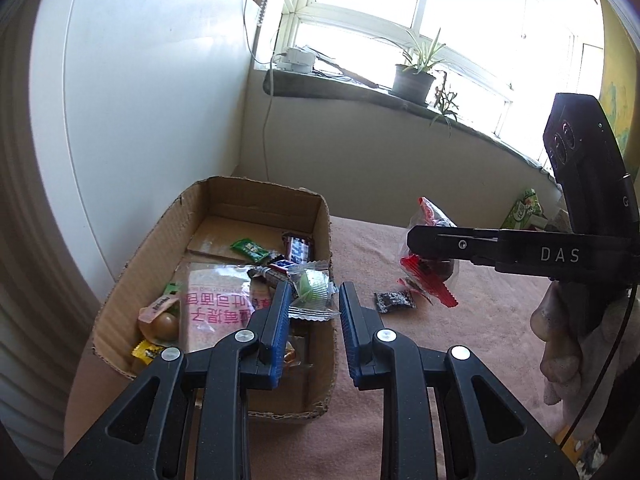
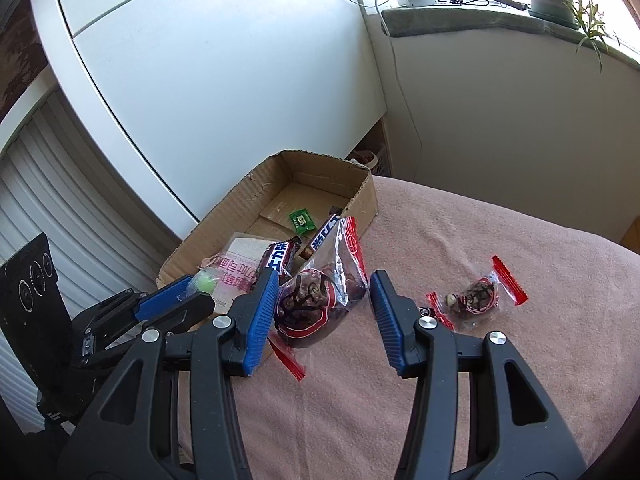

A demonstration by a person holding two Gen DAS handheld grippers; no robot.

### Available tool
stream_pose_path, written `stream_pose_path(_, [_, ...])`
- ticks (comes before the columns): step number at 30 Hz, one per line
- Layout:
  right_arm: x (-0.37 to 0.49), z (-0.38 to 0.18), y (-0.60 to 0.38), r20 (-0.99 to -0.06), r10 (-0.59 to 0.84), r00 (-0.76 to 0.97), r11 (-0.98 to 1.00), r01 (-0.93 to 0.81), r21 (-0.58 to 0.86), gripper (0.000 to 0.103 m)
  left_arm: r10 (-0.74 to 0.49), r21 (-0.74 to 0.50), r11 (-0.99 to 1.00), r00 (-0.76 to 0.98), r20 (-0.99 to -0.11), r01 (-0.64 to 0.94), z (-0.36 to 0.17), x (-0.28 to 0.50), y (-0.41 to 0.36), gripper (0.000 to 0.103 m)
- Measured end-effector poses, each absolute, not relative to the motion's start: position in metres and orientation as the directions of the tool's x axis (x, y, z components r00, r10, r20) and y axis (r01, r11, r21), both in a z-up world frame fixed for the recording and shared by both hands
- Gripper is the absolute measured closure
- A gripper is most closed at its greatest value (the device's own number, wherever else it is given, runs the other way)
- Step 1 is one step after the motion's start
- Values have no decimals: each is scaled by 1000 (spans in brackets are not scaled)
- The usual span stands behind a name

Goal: Organize snacks
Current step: 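Carry the pastry and clear candy over the box with both tools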

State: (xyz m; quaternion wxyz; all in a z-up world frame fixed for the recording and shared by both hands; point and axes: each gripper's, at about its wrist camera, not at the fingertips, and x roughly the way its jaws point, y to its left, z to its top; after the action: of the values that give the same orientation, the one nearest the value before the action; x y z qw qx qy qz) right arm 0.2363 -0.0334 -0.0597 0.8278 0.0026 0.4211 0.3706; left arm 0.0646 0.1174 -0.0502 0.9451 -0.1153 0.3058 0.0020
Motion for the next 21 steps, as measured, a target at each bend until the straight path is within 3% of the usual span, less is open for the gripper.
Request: stream_pose_path(21, [250, -77, 57, -729, 618, 294, 672, -678, 296, 53, 14, -227, 957, 810, -587, -181, -60, 63, 173, 80])
